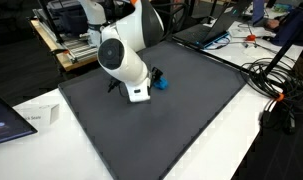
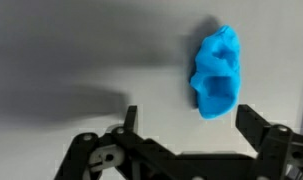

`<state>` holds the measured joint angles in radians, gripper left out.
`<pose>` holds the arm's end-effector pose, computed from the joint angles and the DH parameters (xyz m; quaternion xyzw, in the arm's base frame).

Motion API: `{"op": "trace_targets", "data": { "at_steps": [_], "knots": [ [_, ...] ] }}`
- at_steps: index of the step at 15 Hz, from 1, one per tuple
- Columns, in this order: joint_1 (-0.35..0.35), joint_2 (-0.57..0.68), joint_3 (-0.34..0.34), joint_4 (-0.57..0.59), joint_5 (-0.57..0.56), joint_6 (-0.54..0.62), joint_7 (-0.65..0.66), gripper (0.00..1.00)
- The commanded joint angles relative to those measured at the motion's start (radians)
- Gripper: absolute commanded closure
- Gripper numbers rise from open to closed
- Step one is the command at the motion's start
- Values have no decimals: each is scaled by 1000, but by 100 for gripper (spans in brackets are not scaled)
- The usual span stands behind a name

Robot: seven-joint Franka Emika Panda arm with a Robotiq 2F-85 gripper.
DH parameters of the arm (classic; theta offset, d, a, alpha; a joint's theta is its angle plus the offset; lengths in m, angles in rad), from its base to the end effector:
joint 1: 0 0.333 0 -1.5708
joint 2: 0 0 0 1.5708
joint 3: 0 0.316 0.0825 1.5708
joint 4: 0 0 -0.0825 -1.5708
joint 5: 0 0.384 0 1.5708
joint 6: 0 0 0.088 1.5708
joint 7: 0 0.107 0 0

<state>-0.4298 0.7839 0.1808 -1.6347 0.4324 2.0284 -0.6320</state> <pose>0.6290 -0.1450 0.1461 -0.9526 -0.0399 0.0684 0.2938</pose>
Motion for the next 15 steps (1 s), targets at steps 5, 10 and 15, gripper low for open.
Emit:
{"op": "trace_targets", "data": {
  "at_steps": [5,10,15],
  "knots": [
    [-8,-137,-13,-234,153,138,-157,0],
    [-11,-189,-22,-335,287,210,-279,0],
    [4,-252,-45,-452,478,314,-442,0]
  ]
}}
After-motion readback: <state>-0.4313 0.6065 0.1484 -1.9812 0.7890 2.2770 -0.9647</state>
